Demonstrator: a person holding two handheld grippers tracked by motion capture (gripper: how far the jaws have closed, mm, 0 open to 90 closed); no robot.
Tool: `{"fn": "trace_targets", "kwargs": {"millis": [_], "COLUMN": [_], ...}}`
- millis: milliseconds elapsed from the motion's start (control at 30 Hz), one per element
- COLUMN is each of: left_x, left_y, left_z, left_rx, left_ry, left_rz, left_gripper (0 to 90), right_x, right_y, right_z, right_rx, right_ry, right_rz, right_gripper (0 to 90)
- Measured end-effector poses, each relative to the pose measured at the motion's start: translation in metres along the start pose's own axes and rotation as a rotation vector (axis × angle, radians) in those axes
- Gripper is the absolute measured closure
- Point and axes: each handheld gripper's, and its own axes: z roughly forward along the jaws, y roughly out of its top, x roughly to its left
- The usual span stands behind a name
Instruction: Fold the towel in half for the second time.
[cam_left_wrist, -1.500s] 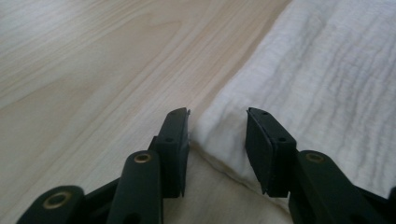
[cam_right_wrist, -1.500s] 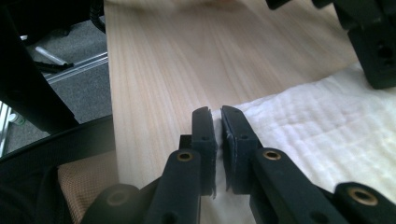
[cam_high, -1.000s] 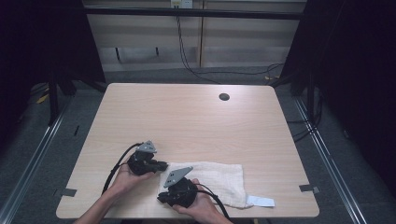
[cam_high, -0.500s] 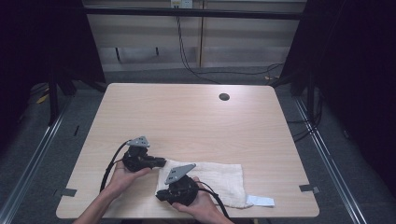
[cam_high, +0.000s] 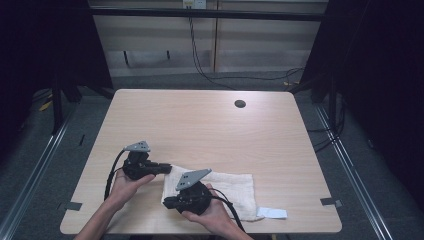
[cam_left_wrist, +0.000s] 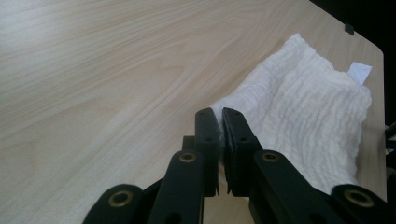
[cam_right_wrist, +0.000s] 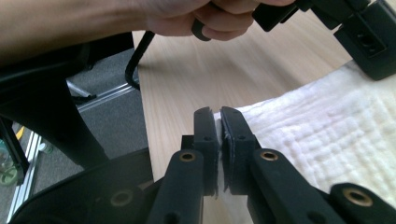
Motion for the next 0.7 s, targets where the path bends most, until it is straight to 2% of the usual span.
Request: {"fn": "trace_targets", "kwargs": {"millis": [67, 200, 300, 533, 700], "left_x": [0.001, 0.0, 0.002, 0.009, 0.012], "left_y": [0.002, 0.008, 0.008, 0.005, 0.008], "left_z": [-0.003, -0.011, -0.017, -0.035, -0.047], "left_rx": [-0.003, -0.047, -0.045, -0.085, -0.106], "left_ry": [0.006, -0.003, 0.017, 0.044, 0.062], "left_rz": [0.001, -0.002, -0.001, -0.039, -0.038], "left_gripper": [85.7, 85.8, 85.8, 85.8, 85.8], "right_x": [-0.001, -0.001, 0.0, 0.001, 0.005], "right_y": [0.003, 0.012, 0.021, 0.04, 0.055], "right_z": [0.002, 0.005, 0.007, 0.009, 0.013], "right_rx": [-0.006, -0.003, -0.004, -0.027, -0.031], "right_ry": [0.004, 0.017, 0.025, 0.028, 0.027], "right_rz": [-0.001, -0.003, -0.02, -0.039, -0.061], "right_gripper": [86.0, 86.0, 86.0, 86.0, 86.0]}}
